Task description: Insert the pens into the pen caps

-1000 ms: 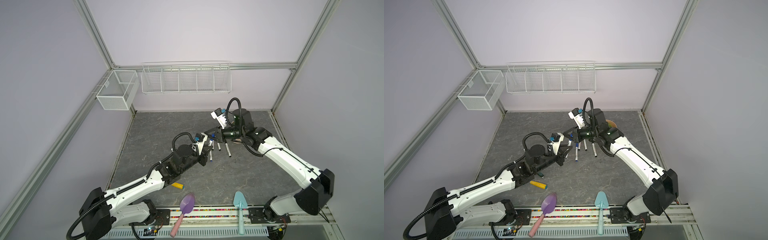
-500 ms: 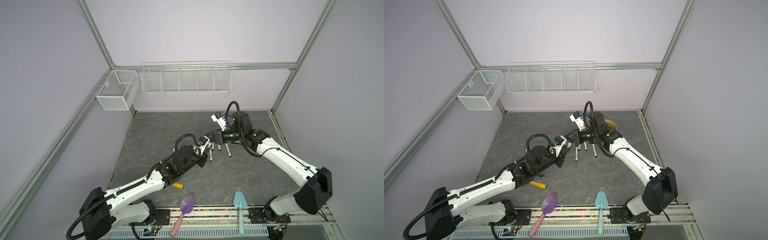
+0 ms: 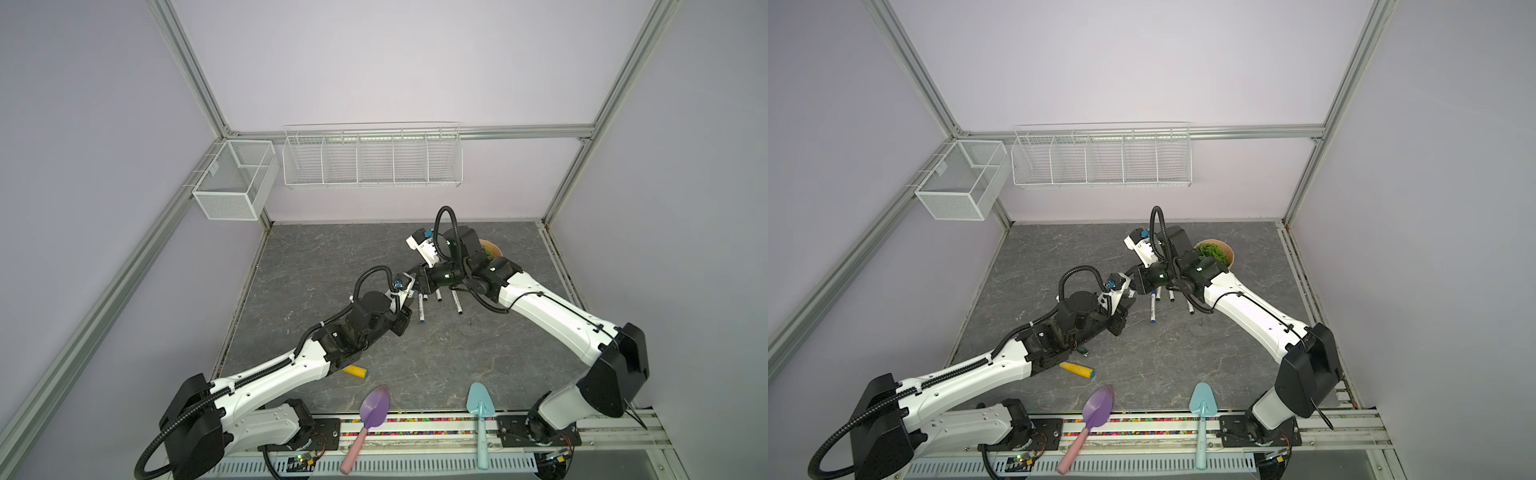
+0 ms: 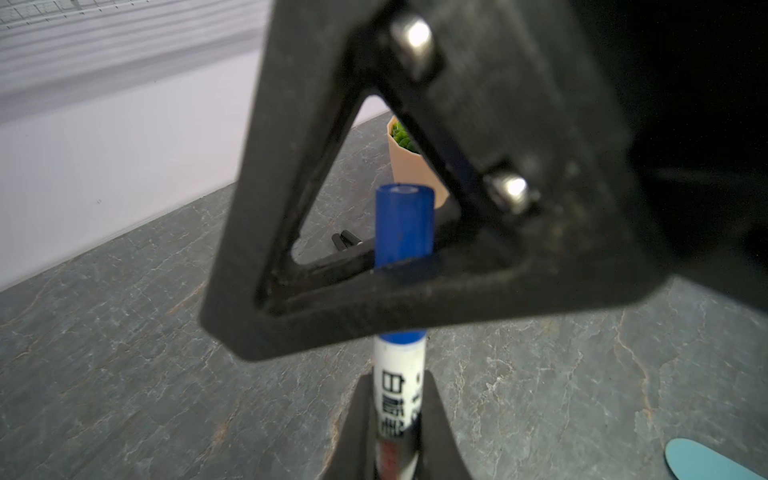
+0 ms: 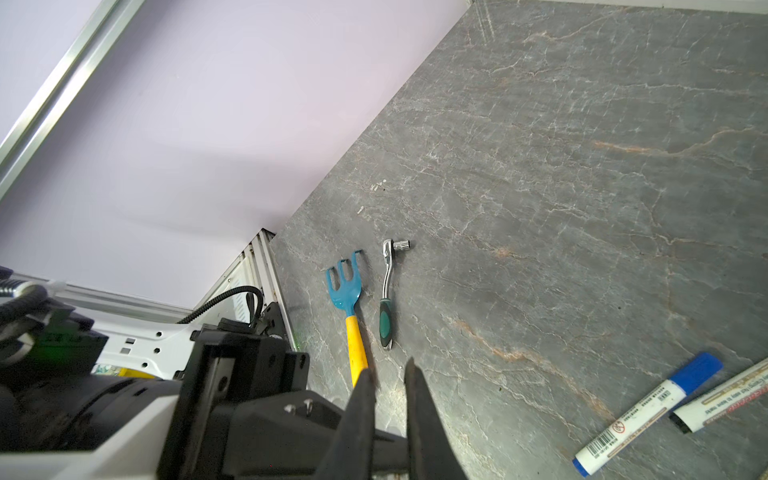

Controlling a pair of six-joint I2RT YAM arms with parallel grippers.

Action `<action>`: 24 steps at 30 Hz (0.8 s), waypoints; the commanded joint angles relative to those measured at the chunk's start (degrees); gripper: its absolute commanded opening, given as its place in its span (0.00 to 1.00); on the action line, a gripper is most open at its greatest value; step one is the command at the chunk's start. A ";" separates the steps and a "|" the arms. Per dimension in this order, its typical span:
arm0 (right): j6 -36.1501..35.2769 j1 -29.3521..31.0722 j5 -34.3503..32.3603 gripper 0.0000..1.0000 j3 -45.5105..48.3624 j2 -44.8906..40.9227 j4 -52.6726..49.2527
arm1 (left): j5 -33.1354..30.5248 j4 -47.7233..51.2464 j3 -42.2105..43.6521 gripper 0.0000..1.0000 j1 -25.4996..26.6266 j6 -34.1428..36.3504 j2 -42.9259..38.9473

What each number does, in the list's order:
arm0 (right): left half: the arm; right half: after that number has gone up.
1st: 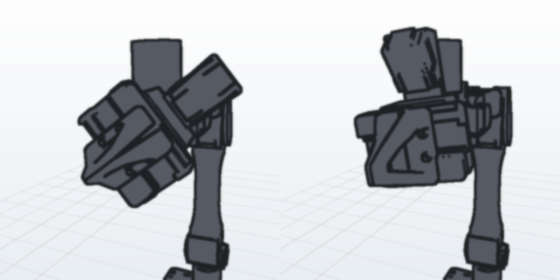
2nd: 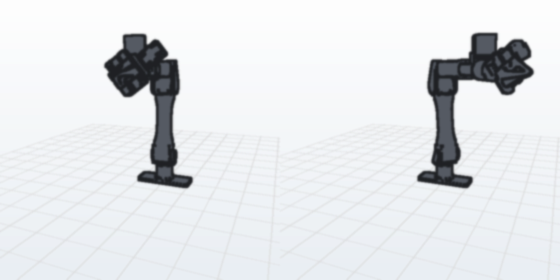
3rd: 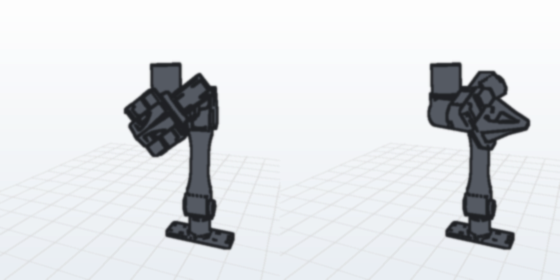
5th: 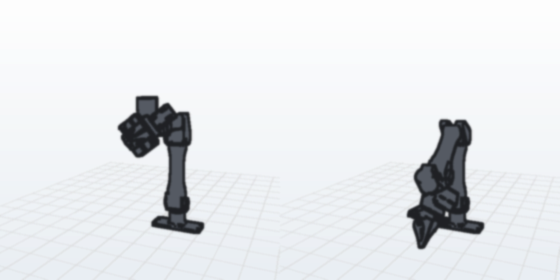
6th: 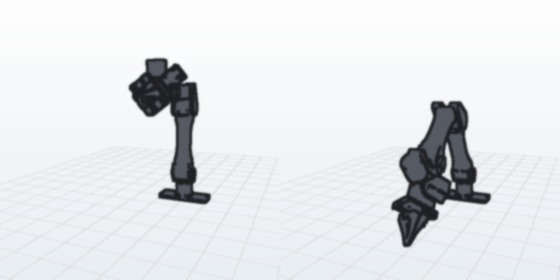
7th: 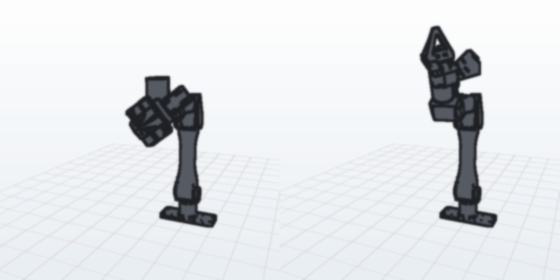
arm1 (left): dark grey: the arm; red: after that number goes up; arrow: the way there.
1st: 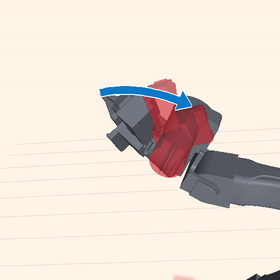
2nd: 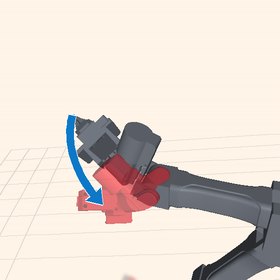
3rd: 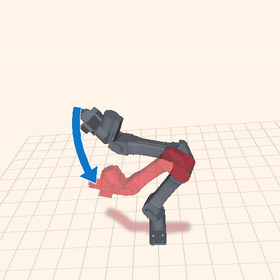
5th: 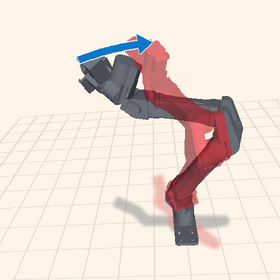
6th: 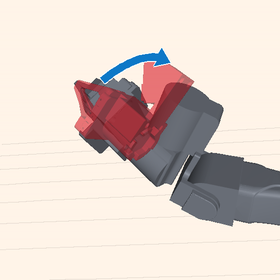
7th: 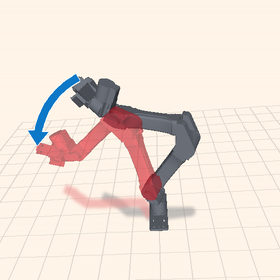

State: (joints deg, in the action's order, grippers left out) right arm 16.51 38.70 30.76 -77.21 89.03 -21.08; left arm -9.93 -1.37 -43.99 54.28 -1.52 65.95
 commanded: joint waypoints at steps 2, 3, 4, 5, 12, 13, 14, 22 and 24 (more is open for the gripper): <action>1.39 1.33 9.76 0.07 6.08 2.61 -20.18 | -3.53 -45.18 -7.76 0.00 -4.21 -8.58 -3.86; 1.07 1.86 9.50 0.07 5.81 2.81 -20.70 | -2.40 -45.55 -7.50 0.00 -4.79 -10.06 -3.90; 0.84 2.25 9.20 0.07 5.62 3.02 -21.15 | -1.44 -45.91 -7.35 0.00 -5.29 -11.38 -3.91; 0.54 2.71 8.73 0.07 5.49 3.27 -21.66 | -0.24 -46.43 -6.96 0.00 -5.82 -12.71 -3.86; 0.70 2.74 7.72 0.07 5.93 2.68 -21.38 | 2.64 -50.94 -4.56 0.00 -8.98 -22.08 -3.88; 0.69 2.74 7.71 0.07 5.93 2.62 -21.38 | 2.80 -51.67 -4.16 0.00 -9.52 -23.55 -3.82; 0.68 2.77 7.88 0.07 5.93 2.55 -21.37 | 2.92 -52.18 -3.89 0.00 -10.22 -24.74 -3.88; 2.48 0.76 9.11 0.16 4.17 0.00 -18.02 | 7.61 -36.24 -4.42 0.00 -10.27 -17.25 -4.26; 3.62 -0.46 9.40 0.20 3.01 -1.13 -16.11 | 8.32 -34.65 -1.47 0.00 -9.95 -18.04 -3.66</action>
State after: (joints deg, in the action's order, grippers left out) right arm 18.46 37.43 33.34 -77.52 87.83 -18.52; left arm 7.29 -10.92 -42.22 48.21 -18.00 66.00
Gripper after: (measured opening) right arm 0.188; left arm 0.103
